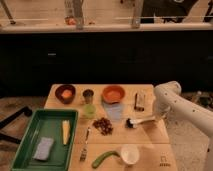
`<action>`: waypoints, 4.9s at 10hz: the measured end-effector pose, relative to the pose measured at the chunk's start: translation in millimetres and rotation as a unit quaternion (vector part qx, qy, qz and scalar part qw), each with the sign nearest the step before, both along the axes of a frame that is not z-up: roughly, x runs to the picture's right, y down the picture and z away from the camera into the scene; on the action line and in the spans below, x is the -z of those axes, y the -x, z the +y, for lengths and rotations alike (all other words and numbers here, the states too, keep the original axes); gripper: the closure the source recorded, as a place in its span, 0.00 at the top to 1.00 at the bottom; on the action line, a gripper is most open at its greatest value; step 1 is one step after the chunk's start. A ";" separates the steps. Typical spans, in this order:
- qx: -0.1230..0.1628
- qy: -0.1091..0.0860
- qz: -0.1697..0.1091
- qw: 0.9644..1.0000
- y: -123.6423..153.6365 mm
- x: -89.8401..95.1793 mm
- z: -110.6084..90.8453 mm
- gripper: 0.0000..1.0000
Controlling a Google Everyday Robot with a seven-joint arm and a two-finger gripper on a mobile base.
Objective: Wipe red bowl with brush
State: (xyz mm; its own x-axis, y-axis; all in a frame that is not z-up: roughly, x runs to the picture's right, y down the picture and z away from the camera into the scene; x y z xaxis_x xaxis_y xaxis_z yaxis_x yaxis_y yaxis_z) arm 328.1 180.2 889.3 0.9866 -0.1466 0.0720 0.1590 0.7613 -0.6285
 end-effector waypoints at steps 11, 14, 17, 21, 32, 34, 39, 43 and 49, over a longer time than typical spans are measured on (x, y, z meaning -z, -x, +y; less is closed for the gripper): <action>0.002 -0.044 0.027 0.999 7.1 45.1 -37.8 0.00; -0.014 -0.060 0.026 0.998 9.0 64.5 -54.6 0.00; -0.014 -0.068 0.027 0.997 18.5 81.9 -66.9 0.00; -0.003 -0.080 0.024 0.997 36.6 100.0 -80.4 0.00; 0.004 -0.100 0.025 0.995 49.5 128.5 -92.8 0.00; 0.007 -0.107 0.025 0.994 50.3 128.5 -95.7 0.00; 0.018 -0.147 0.017 0.989 58.9 140.3 -133.5 0.00; 0.031 -0.156 0.004 0.987 84.4 116.5 -164.0 0.00; 0.031 -0.174 0.011 0.984 94.3 105.2 -204.7 0.00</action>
State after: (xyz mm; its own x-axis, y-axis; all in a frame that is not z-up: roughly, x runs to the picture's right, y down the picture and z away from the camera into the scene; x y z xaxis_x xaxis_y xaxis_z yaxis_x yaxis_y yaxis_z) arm 233.8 -24.5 784.1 0.9756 -0.2189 -0.0152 0.2013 0.9203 -0.3355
